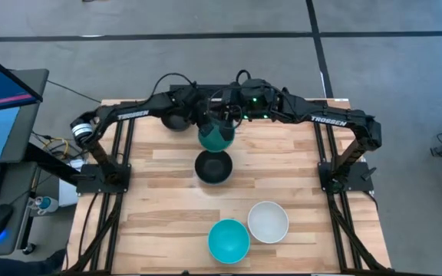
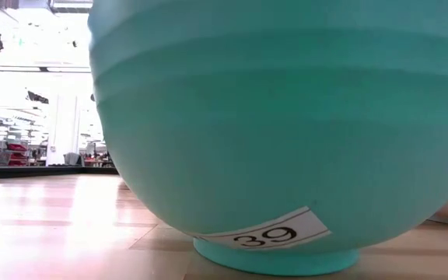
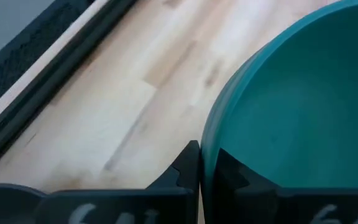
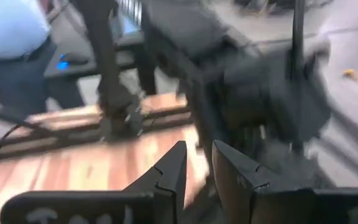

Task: Nest bowls inside each other
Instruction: Stack the green bowl on the bottom black bowl

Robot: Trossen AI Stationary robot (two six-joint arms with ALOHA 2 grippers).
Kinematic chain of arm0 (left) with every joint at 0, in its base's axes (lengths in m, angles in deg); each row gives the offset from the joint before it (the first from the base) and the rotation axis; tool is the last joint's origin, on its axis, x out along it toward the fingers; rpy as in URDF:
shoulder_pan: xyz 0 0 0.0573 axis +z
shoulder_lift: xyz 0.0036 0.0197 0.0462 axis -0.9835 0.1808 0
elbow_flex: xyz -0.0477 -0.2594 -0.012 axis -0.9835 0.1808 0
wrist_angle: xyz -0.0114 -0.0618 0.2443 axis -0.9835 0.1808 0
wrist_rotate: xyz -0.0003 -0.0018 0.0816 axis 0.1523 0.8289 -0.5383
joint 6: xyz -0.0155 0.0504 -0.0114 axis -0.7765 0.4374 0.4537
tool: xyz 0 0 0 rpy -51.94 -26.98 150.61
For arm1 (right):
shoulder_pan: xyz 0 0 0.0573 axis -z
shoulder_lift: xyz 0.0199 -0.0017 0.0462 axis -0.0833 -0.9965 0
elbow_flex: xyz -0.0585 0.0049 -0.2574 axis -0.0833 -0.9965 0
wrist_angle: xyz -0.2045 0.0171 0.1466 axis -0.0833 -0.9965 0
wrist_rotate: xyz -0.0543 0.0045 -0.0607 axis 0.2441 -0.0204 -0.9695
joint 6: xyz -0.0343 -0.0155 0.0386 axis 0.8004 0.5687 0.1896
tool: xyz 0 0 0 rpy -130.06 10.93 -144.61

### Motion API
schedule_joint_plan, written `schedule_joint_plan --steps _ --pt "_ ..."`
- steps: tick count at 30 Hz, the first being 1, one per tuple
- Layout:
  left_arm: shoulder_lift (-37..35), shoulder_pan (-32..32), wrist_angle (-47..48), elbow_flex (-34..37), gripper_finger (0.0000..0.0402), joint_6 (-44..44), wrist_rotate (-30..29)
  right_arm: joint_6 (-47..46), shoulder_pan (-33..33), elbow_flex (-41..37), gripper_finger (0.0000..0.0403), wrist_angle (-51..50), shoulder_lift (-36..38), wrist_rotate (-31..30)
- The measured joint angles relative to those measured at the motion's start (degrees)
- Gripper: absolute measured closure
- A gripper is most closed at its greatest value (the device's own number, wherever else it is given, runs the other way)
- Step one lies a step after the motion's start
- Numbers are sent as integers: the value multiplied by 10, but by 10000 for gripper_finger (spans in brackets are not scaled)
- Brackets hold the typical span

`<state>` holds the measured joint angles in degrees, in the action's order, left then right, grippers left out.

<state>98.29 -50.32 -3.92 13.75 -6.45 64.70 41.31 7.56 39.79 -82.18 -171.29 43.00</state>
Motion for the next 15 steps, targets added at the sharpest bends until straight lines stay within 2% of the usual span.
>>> schedule_joint_plan --steps 6,10,15 --pt "-82 -47 78 -1 401 8 12 1 -15 0 303 -90 37 5" --pt "-138 -72 76 -2 401 -14 5 1 -22 0 307 -111 71 2" --pt "-162 -109 88 -2 401 -37 -28 -5 -30 1 319 -125 99 2"
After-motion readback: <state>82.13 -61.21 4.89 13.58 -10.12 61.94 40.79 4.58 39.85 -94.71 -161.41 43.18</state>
